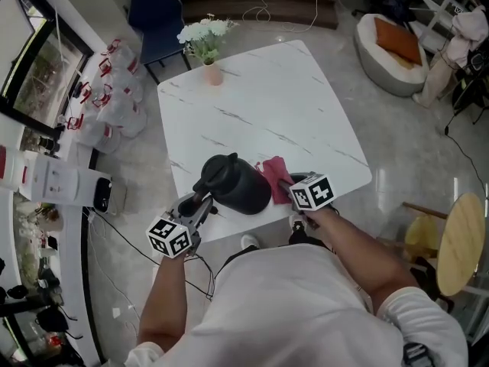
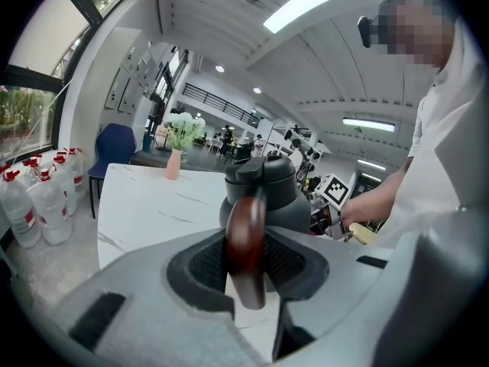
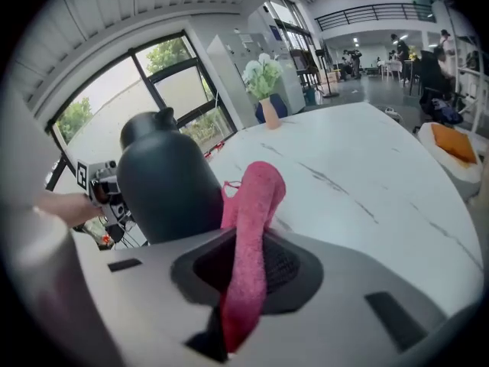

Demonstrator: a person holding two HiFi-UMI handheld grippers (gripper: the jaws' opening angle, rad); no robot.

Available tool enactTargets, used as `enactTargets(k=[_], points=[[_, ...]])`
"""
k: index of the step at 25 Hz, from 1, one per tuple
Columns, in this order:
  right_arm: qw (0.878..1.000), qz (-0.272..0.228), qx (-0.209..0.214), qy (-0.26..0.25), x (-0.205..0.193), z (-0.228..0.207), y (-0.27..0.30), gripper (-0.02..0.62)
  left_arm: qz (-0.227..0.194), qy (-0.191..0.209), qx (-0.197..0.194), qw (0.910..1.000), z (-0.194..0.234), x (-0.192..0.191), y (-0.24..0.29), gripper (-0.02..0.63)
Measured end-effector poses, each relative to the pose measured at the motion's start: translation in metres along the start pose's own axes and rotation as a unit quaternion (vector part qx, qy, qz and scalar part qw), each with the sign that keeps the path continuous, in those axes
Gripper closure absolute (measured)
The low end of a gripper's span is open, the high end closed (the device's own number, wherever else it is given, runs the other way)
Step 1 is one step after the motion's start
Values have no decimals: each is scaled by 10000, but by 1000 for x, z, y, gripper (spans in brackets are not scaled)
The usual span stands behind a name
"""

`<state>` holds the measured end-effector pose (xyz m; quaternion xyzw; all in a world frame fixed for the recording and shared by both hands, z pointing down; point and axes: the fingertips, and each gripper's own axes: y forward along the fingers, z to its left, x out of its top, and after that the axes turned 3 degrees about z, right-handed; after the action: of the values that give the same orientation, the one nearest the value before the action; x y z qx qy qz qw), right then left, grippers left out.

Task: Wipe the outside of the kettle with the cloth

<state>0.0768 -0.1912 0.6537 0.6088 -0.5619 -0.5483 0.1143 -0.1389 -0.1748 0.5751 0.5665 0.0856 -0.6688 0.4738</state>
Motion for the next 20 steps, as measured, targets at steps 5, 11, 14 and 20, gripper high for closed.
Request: enactTargets(k=[5, 11, 14, 20], points=[[9972, -670, 324, 81, 50, 3, -34, 532, 86, 539, -197, 9983, -8, 1, 0, 499], [9802, -1393, 1403, -55, 111, 56, -82, 532, 208, 1307, -490, 9900, -21, 0, 2, 500], [9604, -1622, 2261, -106, 130, 91, -102, 532, 210, 1570, -559, 9858, -20, 1, 0, 500], [9303, -1738, 3225, -175, 138, 124, -125, 531, 309, 2478, -496, 9671, -17, 10, 5, 500]])
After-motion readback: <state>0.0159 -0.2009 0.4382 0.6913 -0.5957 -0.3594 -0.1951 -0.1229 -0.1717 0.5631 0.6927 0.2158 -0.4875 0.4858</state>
